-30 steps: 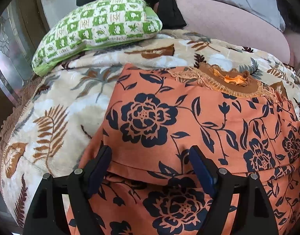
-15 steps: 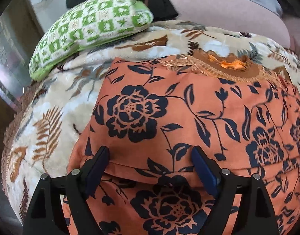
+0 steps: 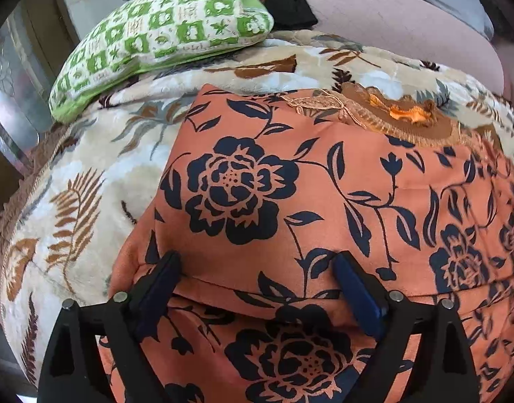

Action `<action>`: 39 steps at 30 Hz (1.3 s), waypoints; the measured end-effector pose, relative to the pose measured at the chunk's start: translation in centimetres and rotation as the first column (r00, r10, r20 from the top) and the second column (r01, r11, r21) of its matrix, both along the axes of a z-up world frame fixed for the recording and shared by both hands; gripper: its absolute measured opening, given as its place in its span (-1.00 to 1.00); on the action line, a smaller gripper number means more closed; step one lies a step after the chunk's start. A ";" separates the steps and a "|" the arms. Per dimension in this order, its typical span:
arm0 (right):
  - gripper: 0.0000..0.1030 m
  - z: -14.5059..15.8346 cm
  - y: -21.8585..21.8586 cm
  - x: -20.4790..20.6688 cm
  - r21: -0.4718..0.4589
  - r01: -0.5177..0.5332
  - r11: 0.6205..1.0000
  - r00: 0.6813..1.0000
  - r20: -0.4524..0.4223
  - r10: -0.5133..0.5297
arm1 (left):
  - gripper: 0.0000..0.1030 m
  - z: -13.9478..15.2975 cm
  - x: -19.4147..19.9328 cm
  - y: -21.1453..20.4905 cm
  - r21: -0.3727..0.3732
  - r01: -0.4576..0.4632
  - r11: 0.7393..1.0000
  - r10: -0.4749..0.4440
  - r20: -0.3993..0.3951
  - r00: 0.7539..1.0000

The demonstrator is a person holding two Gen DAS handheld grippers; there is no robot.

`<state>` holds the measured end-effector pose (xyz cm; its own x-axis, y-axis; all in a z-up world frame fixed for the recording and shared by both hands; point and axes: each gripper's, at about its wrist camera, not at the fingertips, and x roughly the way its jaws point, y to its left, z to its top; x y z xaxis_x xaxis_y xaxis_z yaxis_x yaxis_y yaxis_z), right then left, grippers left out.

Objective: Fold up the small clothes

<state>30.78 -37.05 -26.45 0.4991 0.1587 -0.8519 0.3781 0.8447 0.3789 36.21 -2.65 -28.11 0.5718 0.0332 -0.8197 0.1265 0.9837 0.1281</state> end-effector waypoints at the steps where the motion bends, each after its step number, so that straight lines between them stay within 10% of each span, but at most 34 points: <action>1: -0.67 -0.4 -0.2 -0.1 0.027 0.012 1.000 0.999 0.030 -0.013 | 0.86 -0.1 -0.2 -0.2 0.016 0.004 1.000 -0.004 0.019 1.000; 12: -0.68 3.3 5.0 3.1 0.049 -0.096 0.994 0.995 0.046 0.094 | 0.89 -0.1 0.0 0.3 -0.014 0.033 0.999 -0.033 -0.006 0.999; 23: -0.67 -0.9 9.4 7.7 0.094 -0.135 0.986 0.991 -0.004 0.136 | 0.89 1.6 0.5 2.5 -0.079 -0.042 0.996 0.043 0.014 0.999; 32: -0.67 3.3 5.1 0.9 0.078 -0.156 0.985 0.987 0.060 0.152 | 0.89 0.4 1.1 2.9 -0.008 -0.080 0.997 0.080 -0.003 0.997; 39: -0.67 -0.4 2.2 -4.1 0.147 -0.142 0.979 0.990 0.014 0.141 | 0.97 -0.1 1.3 3.8 -0.041 -0.096 0.995 0.095 -0.023 0.995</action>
<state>26.68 -34.89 -26.88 0.4654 0.3514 -0.8124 0.2573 0.8244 0.5040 37.50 1.10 -28.20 0.5501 0.0521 -0.8335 0.0339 0.9958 0.0846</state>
